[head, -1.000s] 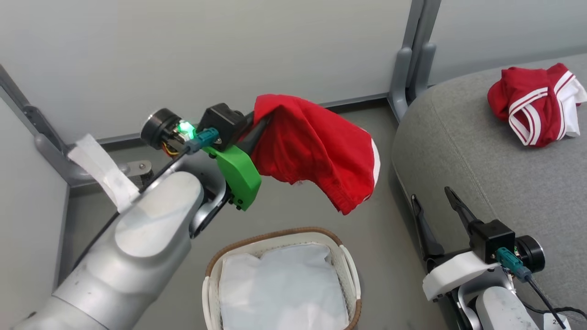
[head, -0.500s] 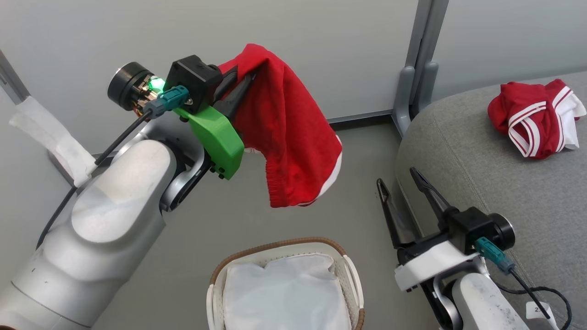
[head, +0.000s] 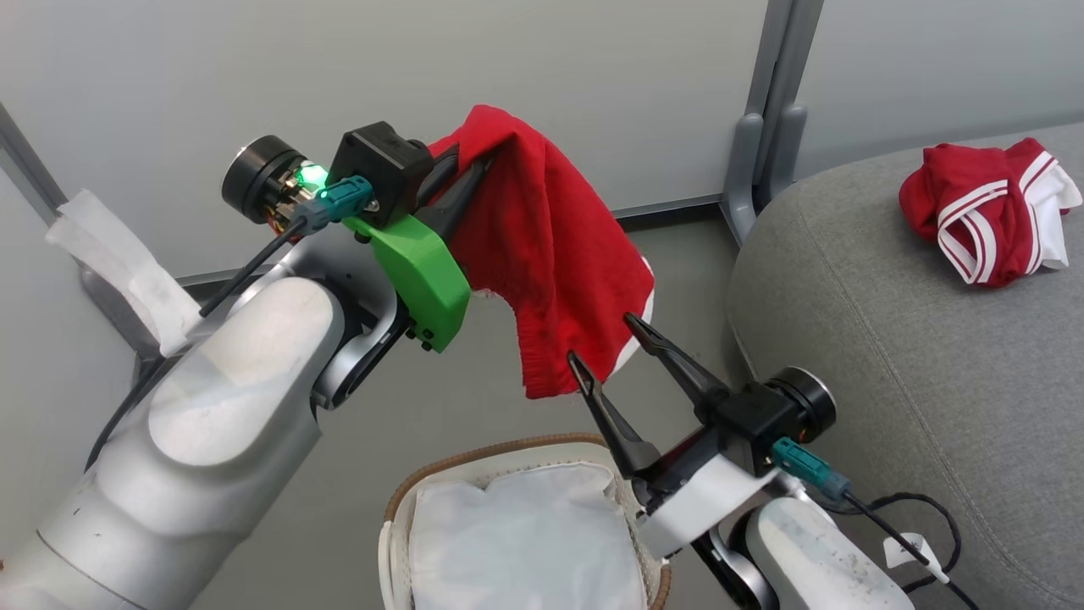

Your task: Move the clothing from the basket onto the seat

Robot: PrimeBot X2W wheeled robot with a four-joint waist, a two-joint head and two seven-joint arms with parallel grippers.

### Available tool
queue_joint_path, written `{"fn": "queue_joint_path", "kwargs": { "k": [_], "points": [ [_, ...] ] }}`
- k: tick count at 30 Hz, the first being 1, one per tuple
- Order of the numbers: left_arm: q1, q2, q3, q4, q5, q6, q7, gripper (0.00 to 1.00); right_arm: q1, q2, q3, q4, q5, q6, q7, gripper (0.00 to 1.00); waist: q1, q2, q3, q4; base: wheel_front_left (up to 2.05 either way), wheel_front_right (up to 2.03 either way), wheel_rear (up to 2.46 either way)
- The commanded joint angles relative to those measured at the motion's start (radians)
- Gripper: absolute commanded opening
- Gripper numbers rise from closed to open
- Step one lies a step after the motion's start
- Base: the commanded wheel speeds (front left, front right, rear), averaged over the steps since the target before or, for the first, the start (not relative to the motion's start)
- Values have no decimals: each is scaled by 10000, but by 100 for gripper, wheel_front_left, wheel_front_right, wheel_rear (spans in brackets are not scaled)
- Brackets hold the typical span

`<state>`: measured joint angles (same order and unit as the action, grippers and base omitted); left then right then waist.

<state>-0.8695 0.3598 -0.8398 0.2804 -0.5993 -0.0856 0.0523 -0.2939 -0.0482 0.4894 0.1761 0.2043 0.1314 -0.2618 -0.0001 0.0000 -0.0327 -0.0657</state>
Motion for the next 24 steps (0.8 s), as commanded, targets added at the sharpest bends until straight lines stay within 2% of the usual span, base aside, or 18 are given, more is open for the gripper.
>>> {"fn": "queue_joint_path", "kwargs": {
  "k": [1, 9, 21, 22, 23, 24],
  "points": [
    [120, -53, -4, -60, -51, 77, 70, 0, -222, -43, 149, 174, 248, -14, -49, 100, 1, 0, 29, -6, 0, 0, 0],
    [-106, -355, -179, -138, -51, 265, 340, 0, -1295, -41, 807, 1358, 293, -14, -49, 100, 1, 0, 108, 161, 0, 0, 0],
    [-190, -886, -553, -490, -196, 216, 677, 0, -1989, -38, -260, 2371, -962, -14, -49, 100, 1, 0, 73, 518, 0, 0, 0],
    [-181, -898, -562, -527, -210, 219, 682, 0, -2045, -37, -264, 2434, -1001, -14, -49, 87, 1, 0, 70, 535, 0, 0, 0],
    [-163, -883, -568, -557, -219, 219, 672, 0, -2101, -38, -265, 2496, -1031, -13, -49, 39, 1, 0, 67, 552, 0, 0, 0],
    [-134, -862, -565, -582, -240, 217, 655, 0, -2133, -38, -263, 2543, -1036, -14, -49, 27, 1, 0, 63, 562, 0, 0, 0]
  ]
}}
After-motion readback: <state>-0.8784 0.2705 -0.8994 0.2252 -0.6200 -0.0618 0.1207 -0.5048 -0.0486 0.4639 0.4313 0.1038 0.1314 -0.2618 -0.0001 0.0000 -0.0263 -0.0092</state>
